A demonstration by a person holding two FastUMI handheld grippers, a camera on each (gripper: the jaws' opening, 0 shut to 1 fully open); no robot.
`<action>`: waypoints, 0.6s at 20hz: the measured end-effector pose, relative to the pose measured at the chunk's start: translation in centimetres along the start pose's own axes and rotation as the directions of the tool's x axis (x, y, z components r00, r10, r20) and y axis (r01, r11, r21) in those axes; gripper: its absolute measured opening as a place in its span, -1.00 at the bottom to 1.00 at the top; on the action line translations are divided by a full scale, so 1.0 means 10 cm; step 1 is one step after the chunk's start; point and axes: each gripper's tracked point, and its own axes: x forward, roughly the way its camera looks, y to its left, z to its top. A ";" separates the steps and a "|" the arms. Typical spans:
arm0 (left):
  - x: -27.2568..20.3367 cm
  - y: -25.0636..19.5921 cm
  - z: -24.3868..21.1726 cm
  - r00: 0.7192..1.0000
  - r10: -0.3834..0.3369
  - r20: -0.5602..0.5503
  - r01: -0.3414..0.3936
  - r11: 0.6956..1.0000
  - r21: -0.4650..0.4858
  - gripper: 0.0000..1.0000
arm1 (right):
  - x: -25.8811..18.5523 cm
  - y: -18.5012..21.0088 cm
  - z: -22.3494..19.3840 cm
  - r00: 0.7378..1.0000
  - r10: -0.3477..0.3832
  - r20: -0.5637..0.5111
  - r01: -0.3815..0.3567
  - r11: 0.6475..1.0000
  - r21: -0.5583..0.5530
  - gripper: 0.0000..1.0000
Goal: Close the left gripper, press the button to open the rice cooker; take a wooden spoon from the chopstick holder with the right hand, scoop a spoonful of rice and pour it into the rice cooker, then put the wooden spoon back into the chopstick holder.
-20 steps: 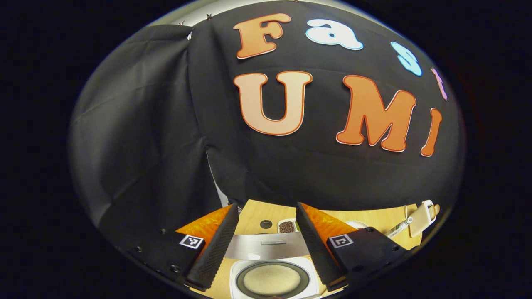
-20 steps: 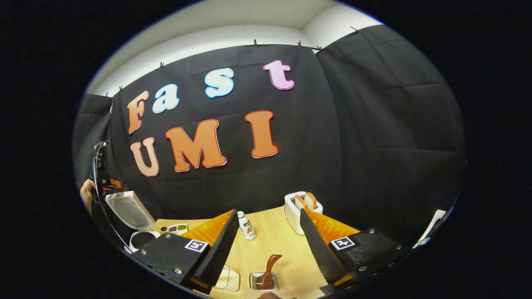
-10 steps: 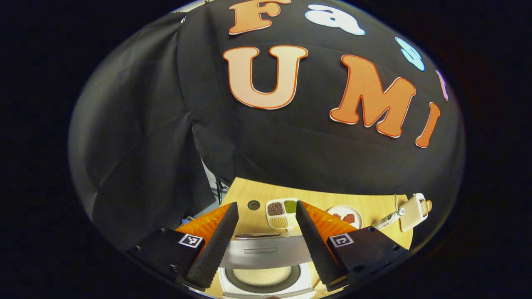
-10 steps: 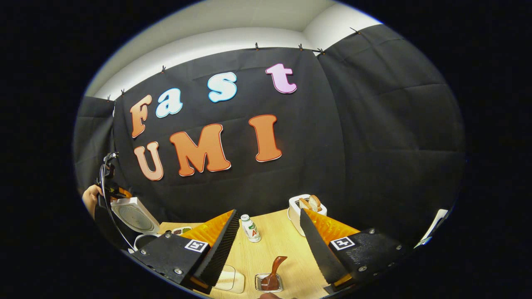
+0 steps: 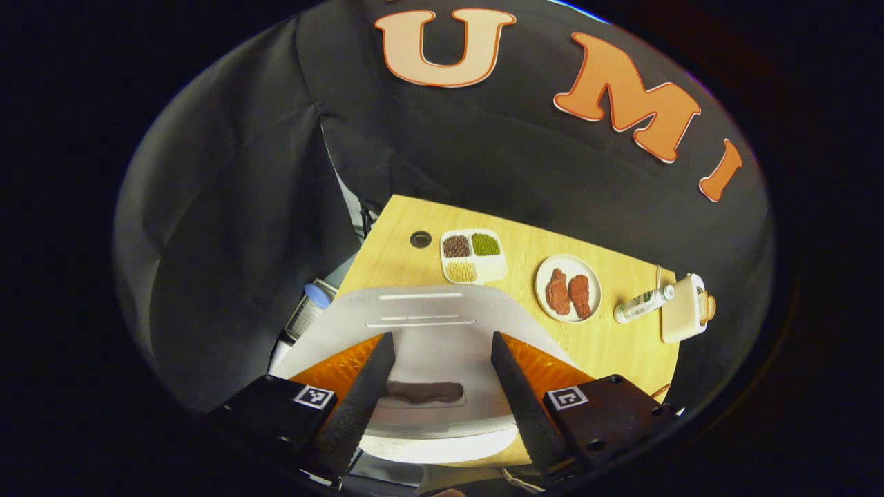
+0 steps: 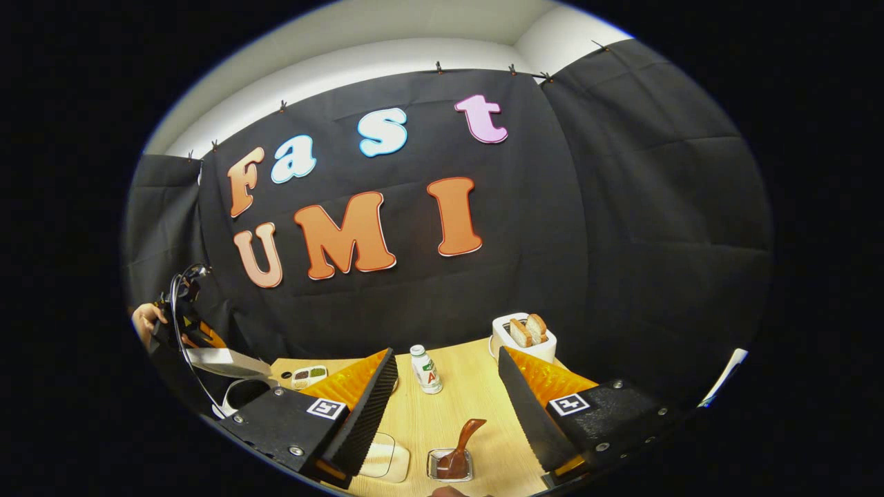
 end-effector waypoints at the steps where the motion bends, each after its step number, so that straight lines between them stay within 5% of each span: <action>1: 0.03 -0.01 -0.12 1.000 0.004 -0.022 -0.004 1.000 0.001 0.94 | 0.03 0.01 -0.03 1.000 0.009 -0.003 -0.009 1.000 -0.004 0.83; 10: 0.65 0.08 -1.25 0.957 0.043 -0.287 -0.052 0.998 -0.024 0.92 | 0.15 0.12 -0.17 0.998 0.048 -0.040 -0.049 0.999 -0.021 0.83; 12: 0.69 0.09 -1.20 0.958 0.049 -0.281 -0.061 0.997 -0.037 0.93 | 0.16 0.15 -0.19 0.998 0.052 -0.044 -0.053 0.998 -0.034 0.83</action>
